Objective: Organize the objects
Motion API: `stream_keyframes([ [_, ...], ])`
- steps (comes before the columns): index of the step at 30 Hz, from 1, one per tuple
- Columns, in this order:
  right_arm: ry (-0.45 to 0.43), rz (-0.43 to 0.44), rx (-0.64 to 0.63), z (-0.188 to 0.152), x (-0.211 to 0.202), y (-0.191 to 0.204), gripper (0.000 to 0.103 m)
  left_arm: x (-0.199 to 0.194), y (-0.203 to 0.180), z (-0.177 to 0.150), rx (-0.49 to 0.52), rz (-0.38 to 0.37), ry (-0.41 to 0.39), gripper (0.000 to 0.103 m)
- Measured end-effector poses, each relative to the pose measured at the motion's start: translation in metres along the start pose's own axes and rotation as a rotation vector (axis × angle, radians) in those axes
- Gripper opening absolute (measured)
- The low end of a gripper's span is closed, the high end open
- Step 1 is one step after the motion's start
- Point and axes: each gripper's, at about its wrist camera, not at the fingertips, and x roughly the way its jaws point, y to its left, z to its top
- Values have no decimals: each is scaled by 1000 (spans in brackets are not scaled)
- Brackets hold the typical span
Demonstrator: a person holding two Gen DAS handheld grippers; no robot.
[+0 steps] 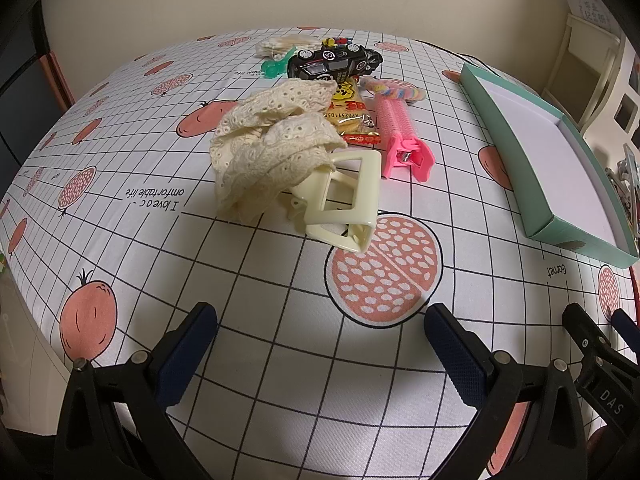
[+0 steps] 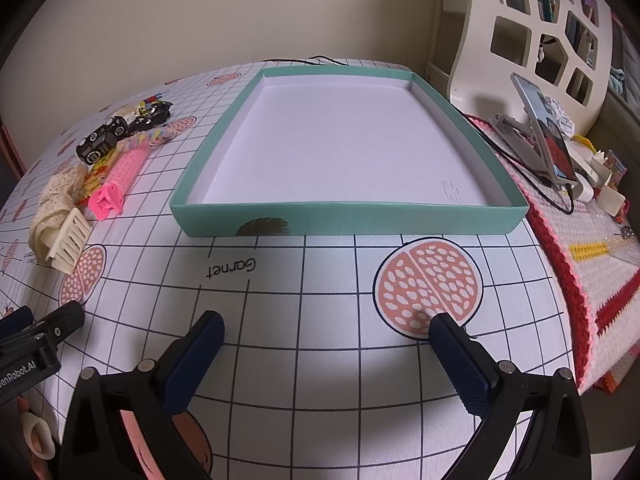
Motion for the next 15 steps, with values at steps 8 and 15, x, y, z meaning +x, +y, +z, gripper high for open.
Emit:
stream_keyframes([
  [8, 18, -22, 20, 0, -1, -5, 102, 1, 4, 1, -6, -5, 16, 103],
  [15, -39, 29, 9, 8, -23, 2, 102, -13, 13, 9, -62, -35, 6, 103],
])
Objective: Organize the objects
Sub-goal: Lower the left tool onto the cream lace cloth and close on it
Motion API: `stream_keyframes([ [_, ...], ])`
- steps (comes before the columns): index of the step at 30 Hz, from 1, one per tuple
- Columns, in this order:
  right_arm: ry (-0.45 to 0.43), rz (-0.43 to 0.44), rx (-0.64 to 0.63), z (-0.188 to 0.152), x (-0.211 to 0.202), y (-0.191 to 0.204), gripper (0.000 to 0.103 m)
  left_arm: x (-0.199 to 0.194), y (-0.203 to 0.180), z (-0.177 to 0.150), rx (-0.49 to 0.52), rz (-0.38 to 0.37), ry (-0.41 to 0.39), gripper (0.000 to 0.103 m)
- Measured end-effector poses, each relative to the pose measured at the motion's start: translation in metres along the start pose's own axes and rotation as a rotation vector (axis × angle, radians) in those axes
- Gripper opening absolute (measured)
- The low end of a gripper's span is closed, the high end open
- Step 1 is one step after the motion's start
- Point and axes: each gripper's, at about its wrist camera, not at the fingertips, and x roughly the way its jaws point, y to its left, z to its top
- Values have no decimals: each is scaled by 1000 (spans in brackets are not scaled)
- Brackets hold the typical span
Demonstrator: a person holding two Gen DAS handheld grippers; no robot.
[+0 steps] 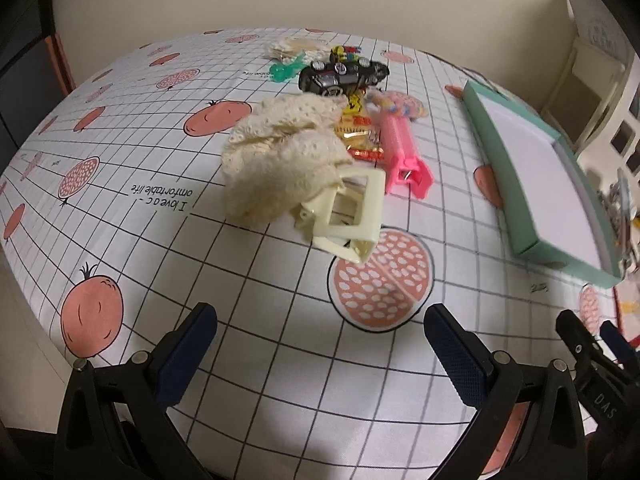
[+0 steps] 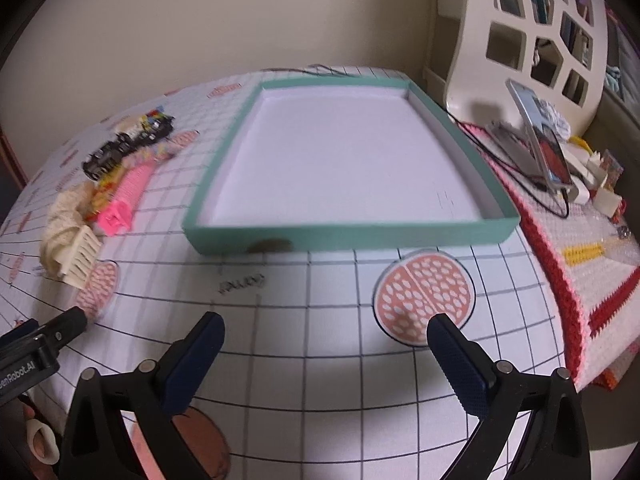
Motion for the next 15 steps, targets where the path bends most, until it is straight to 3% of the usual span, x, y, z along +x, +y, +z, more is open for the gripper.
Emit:
stream_keyframes([
  [8, -71, 81, -103, 46, -38, 35, 102, -32, 5, 38, 19, -12, -35, 103],
  [15, -64, 148, -141, 95, -49, 66, 102, -45, 21, 85, 4, 31, -15, 103],
])
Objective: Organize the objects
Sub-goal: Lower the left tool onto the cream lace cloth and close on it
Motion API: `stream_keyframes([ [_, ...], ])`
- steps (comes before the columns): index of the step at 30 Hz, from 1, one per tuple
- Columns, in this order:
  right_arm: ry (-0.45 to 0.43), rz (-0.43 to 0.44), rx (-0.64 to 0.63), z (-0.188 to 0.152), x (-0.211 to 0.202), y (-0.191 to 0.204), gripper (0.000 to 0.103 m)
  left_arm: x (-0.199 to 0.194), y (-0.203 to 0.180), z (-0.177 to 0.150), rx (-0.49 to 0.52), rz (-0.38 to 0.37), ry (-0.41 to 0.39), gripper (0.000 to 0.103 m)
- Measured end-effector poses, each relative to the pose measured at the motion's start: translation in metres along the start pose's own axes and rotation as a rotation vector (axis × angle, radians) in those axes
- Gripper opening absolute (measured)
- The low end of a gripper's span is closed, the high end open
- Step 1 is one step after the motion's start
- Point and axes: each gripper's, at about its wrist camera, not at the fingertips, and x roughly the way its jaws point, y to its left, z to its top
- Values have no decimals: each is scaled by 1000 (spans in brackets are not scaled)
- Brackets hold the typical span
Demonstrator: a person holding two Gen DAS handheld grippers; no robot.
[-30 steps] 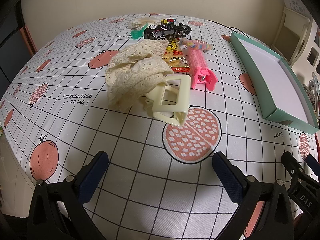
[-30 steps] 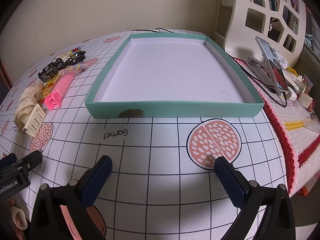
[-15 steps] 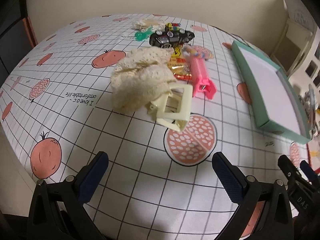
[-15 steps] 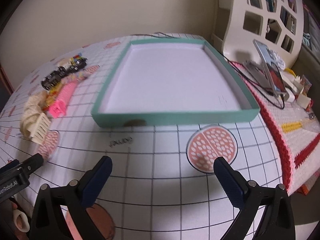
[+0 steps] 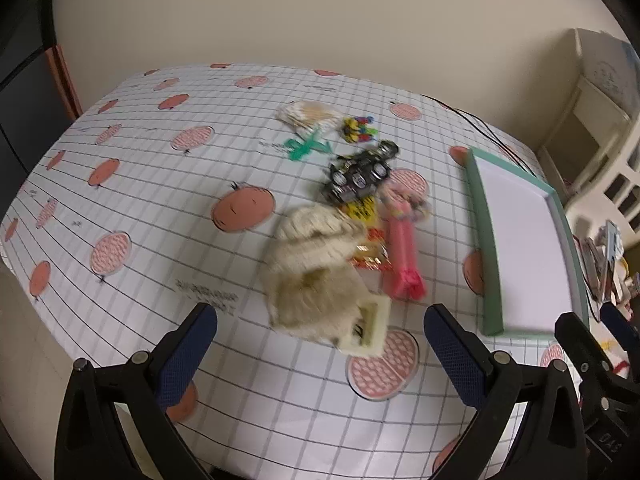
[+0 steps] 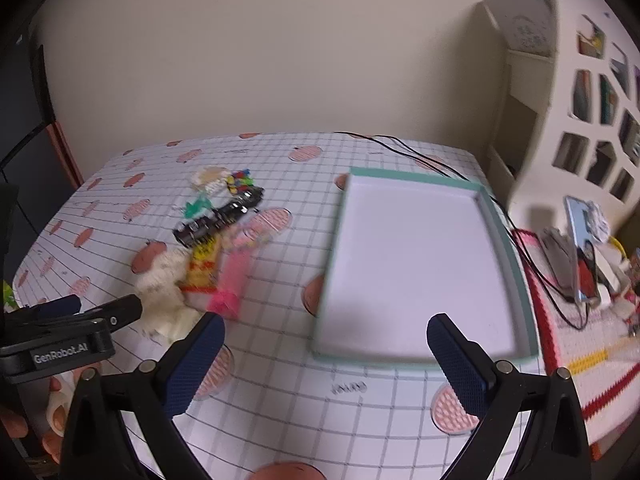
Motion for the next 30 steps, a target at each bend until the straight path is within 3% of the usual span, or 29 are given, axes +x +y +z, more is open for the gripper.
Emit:
stream_keyframes([
  [5, 40, 43, 17, 24, 15, 10, 102, 17, 6, 19, -8, -12, 82, 103],
  [12, 107, 37, 2, 49, 51, 27, 100, 45, 9, 34, -35, 22, 174, 103],
  [21, 203, 48, -10, 60, 104, 43, 96, 76, 2, 46, -13, 73, 212, 102],
  [30, 275, 65, -14, 47, 132, 53, 92, 97, 7, 39, -23, 111, 242, 102],
])
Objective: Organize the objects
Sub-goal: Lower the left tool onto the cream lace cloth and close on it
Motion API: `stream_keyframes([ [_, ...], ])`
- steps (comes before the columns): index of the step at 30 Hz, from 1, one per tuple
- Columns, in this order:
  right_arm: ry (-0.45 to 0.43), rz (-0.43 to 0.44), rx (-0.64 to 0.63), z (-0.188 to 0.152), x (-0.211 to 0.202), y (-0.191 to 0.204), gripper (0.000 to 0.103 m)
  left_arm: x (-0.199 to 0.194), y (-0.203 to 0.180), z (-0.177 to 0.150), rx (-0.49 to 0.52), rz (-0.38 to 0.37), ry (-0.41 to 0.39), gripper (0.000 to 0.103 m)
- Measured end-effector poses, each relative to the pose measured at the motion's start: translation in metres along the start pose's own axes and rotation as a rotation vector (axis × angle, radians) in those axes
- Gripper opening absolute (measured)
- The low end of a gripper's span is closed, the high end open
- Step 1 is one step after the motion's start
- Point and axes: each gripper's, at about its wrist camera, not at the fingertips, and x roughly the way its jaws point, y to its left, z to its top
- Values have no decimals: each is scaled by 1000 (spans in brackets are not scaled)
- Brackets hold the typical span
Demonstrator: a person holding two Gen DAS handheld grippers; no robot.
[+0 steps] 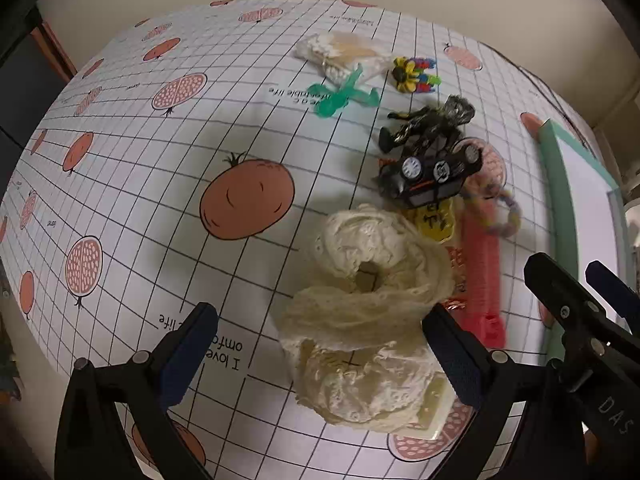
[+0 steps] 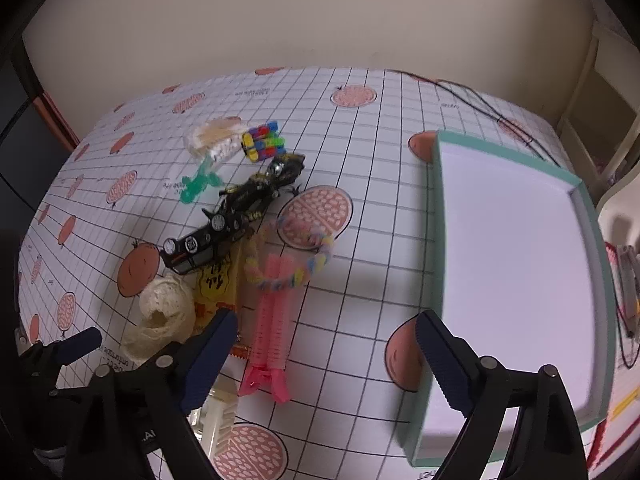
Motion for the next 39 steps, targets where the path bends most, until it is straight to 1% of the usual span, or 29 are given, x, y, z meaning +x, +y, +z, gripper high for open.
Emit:
stream_keyframes([
  [15, 61, 21, 31, -10, 29, 6, 92, 15, 9, -3, -10, 70, 29, 102],
  [26, 79, 23, 44, -13, 42, 9, 91, 23, 16, -1, -37, 94, 56, 100],
  [28, 79, 25, 48, -12, 43, 9, 87, 24, 18, 0, -45, 83, 59, 93],
  [31, 79, 34, 50, -10, 44, 9, 82, 24, 19, 1, -52, 76, 60, 92],
  [32, 78, 37, 48, -10, 43, 9, 78, 24, 20, 1, -52, 75, 58, 91],
  [33, 77, 40, 48, -9, 43, 9, 76, 23, 20, 2, -54, 69, 55, 86],
  [34, 76, 46, 47, -9, 43, 9, 72, 22, 20, 2, -56, 58, 53, 82],
  [36, 76, 53, 43, -8, 42, 9, 68, 21, 21, 3, -61, 46, 51, 77],
  [38, 80, 66, 32, -7, 43, 10, 58, 20, 22, 4, -65, 33, 51, 72],
  [39, 81, 69, 30, -9, 42, 11, 57, 20, 22, 5, -66, 31, 49, 68],
])
